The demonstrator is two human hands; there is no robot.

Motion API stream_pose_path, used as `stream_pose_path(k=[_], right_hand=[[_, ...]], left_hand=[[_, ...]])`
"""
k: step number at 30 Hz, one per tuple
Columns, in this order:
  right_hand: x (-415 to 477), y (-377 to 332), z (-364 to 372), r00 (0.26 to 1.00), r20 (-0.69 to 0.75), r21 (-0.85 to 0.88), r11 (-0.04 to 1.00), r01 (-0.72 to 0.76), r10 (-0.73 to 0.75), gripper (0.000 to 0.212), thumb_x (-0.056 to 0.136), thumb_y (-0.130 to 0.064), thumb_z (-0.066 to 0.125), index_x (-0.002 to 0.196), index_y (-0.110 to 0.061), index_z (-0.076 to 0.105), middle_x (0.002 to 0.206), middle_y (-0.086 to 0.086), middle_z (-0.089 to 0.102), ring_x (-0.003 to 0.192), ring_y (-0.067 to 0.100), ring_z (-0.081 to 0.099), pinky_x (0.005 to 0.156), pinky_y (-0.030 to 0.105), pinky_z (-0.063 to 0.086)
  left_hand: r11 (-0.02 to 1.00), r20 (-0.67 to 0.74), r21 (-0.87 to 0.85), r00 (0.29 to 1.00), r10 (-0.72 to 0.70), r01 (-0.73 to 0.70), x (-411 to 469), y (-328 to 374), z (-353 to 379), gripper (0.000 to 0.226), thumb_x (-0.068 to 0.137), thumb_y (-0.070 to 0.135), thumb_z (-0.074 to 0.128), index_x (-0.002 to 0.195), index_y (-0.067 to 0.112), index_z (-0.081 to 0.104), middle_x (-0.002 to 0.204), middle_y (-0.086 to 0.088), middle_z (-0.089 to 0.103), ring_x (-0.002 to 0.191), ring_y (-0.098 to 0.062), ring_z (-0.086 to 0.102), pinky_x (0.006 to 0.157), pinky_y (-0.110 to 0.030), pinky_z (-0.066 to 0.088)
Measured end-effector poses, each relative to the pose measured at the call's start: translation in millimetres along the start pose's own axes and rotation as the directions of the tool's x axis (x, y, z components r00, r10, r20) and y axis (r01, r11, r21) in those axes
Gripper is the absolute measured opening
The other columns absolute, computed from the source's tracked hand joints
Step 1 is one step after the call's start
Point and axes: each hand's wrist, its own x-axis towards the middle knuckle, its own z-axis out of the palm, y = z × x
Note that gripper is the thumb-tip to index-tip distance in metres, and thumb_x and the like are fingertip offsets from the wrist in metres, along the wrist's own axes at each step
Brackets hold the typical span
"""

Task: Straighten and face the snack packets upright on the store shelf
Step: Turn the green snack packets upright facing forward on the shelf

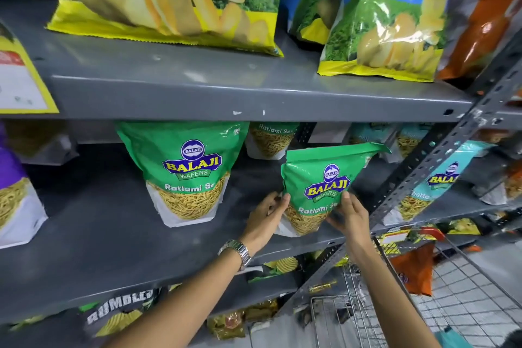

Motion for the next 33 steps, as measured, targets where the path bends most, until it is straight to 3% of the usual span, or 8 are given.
stream_pose_path(k=[6, 10, 15, 17, 20, 23, 28, 33], right_hand=[[-16, -2, -9, 1.000, 0.005, -0.016, 1.000, 0.004, -0.004, 0.028, 0.099, -0.032, 0.040, 0.106, -0.016, 0.061, 0.112, 0.008, 0.066, 0.102, 0.020, 0.062, 0.094, 0.049, 0.052], [-26, -9, -4, 0.999, -0.038, 0.000, 1.000, -0.016, 0.016, 0.038, 0.099, -0.032, 0.038, 0.121, -0.007, 0.055, 0.121, 0.013, 0.062, 0.108, 0.023, 0.059, 0.101, 0.052, 0.046], [-78, -4, 33, 0.815, -0.530, -0.073, 0.970, 0.232, -0.235, 0.028, 0.095, -0.025, 0.050, 0.122, -0.019, 0.047, 0.122, 0.007, 0.057, 0.106, 0.004, 0.054, 0.095, 0.021, 0.043], [-103, 5, 64, 0.833, -0.471, -0.037, 0.950, 0.311, -0.291, 0.025, 0.092, -0.016, 0.054, 0.113, -0.026, 0.046, 0.109, 0.000, 0.058, 0.091, -0.010, 0.054, 0.080, 0.006, 0.043], [-115, 21, 112, 0.953, -0.151, 0.038, 0.962, 0.269, -0.261, 0.025, 0.092, -0.013, 0.054, 0.114, -0.024, 0.047, 0.108, -0.005, 0.058, 0.093, -0.007, 0.056, 0.080, 0.010, 0.044], [-91, 19, 154, 0.978, 0.083, 0.103, 0.978, 0.180, -0.189, 0.026, 0.094, -0.016, 0.053, 0.118, -0.022, 0.047, 0.113, -0.004, 0.056, 0.098, -0.006, 0.055, 0.077, 0.001, 0.040], [-43, 18, 199, 0.935, 0.355, 0.094, 0.995, -0.016, -0.018, 0.034, 0.093, -0.014, 0.050, 0.126, -0.018, 0.048, 0.123, -0.001, 0.056, 0.115, 0.014, 0.049, 0.090, 0.022, 0.039], [-36, 20, 211, 0.923, 0.385, 0.138, 0.989, -0.053, -0.004, 0.021, 0.089, -0.015, 0.044, 0.094, -0.027, 0.060, 0.095, -0.010, 0.064, 0.081, -0.002, 0.061, 0.066, 0.016, 0.049]], left_hand=[[1.000, -0.003, 0.026, 1.000, -0.013, 0.013, -13, 1, 5, 0.020, 0.084, 0.059, 0.043, 0.092, 0.043, 0.053, 0.096, 0.030, 0.054, 0.096, 0.003, 0.055, 0.098, -0.042, 0.049], [0.999, 0.005, 0.029, 0.999, -0.035, 0.035, -15, 4, 6, 0.044, 0.088, 0.054, 0.041, 0.125, 0.030, 0.045, 0.109, 0.016, 0.050, 0.106, -0.008, 0.050, 0.102, -0.044, 0.044], [0.959, -0.150, -0.275, 0.988, 0.028, -0.068, -54, -24, -9, 0.029, 0.087, 0.034, 0.056, 0.115, 0.038, 0.054, 0.123, 0.015, 0.056, 0.111, 0.000, 0.056, 0.094, -0.026, 0.049], [0.959, -0.406, -0.224, 0.911, 0.072, -0.176, -80, -50, -26, 0.023, 0.084, 0.029, 0.060, 0.106, 0.033, 0.060, 0.116, 0.009, 0.065, 0.106, -0.001, 0.060, 0.088, -0.019, 0.049], [0.966, -0.767, -0.073, 0.632, 0.106, -0.250, -92, -71, -71, 0.022, 0.086, 0.012, 0.059, 0.106, 0.020, 0.057, 0.111, -0.011, 0.064, 0.096, -0.008, 0.061, 0.081, -0.010, 0.046], [0.963, -0.890, -0.041, 0.447, 0.085, -0.265, -78, -63, -123, 0.036, 0.089, 0.006, 0.053, 0.124, 0.006, 0.044, 0.126, -0.014, 0.048, 0.109, -0.018, 0.049, 0.084, -0.005, 0.041], [0.993, -0.713, -0.092, 0.701, -0.018, -0.069, -54, -48, -176, 0.057, 0.094, 0.041, 0.038, 0.145, 0.021, 0.021, 0.153, 0.001, 0.023, 0.136, -0.014, 0.030, 0.109, -0.026, 0.026], [0.976, -0.467, -0.218, 0.877, -0.116, 0.013, -45, -39, -185, 0.051, 0.092, 0.051, 0.033, 0.136, 0.027, 0.039, 0.144, 0.001, 0.045, 0.130, -0.016, 0.043, 0.113, -0.047, 0.030]])
